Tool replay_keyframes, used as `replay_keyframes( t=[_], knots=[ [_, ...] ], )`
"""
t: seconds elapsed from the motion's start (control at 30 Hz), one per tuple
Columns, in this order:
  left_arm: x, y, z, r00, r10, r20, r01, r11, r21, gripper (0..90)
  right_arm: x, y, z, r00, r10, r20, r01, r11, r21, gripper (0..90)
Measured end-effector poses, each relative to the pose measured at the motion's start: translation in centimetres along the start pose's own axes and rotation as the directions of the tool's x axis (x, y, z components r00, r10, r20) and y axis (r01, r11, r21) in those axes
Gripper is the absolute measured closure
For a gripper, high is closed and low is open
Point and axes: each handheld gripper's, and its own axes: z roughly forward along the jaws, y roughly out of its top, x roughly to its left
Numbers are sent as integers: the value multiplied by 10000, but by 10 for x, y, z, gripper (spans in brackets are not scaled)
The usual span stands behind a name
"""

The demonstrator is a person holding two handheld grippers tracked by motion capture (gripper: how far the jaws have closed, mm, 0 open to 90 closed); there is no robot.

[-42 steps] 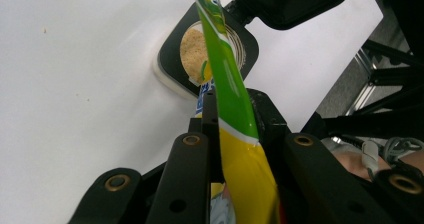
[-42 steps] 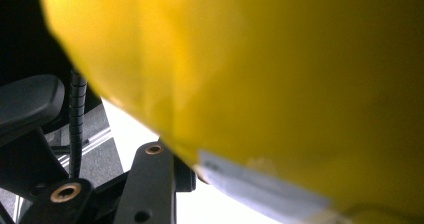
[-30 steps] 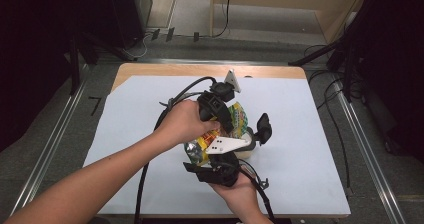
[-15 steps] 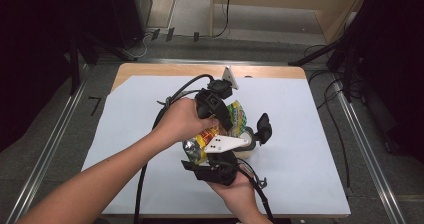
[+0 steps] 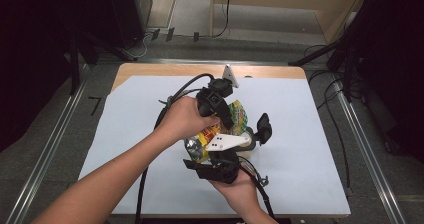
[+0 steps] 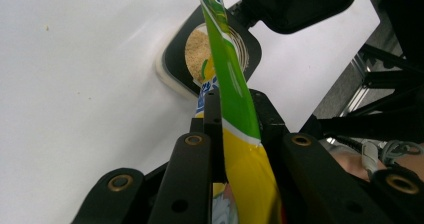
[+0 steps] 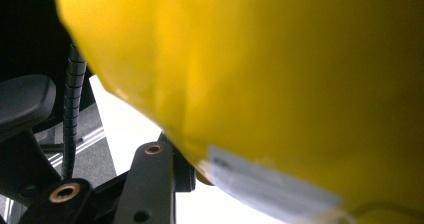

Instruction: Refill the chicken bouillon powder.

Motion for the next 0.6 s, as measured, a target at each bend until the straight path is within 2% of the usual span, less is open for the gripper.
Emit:
replay_keyframes(
  t=[0.2, 0.6],
  knots=[
    [-3, 4, -2, 9996, -138, -265, 137, 9999, -32, 821, -4, 2, -3, 9998, 37, -169, -38, 10000, -22, 625],
    [-4, 12, -5, 9994, -225, -246, 223, 9997, -80, 818, -10, 7, -8, 9997, 66, -247, -68, 9999, -96, 622]
  ],
)
